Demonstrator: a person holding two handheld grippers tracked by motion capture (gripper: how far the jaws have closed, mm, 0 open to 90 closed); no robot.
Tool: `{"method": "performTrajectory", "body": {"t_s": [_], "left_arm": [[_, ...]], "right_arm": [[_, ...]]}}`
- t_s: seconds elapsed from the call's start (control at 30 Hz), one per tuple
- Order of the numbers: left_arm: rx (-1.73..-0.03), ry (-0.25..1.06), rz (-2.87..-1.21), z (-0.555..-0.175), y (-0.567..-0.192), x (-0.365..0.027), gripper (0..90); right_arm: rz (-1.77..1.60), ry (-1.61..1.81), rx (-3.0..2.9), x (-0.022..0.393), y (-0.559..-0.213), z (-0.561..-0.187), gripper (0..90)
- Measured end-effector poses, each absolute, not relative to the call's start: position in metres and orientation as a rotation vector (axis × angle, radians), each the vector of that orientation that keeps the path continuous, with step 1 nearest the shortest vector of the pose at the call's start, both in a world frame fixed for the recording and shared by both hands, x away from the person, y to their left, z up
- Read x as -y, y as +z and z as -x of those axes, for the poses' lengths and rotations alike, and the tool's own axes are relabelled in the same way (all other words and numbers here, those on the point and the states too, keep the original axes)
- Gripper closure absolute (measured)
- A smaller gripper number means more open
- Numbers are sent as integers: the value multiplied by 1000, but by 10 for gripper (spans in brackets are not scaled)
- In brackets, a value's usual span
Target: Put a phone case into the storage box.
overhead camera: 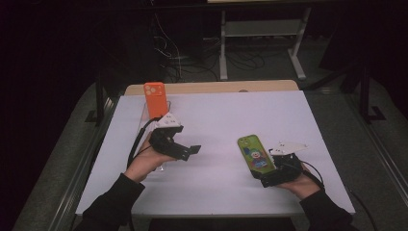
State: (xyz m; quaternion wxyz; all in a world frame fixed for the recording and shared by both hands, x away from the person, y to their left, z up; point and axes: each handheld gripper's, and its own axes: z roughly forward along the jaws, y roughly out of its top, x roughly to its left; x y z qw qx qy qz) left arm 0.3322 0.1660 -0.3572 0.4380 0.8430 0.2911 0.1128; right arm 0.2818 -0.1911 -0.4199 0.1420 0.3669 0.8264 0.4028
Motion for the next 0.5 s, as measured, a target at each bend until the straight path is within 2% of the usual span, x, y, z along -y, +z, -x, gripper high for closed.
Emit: {"method": "performTrajectory", "body": {"t_s": [0.27, 0.5], "left_arm": [[-685, 277, -2172, -313, -385, -156, 20], [-671, 224, -2215, -304, -403, -146, 20]], "right_arm": [[-1093, 1155, -2367, 189, -416, -281, 0], [-1120, 1136, -2361, 189, -415, -287, 0]]}}
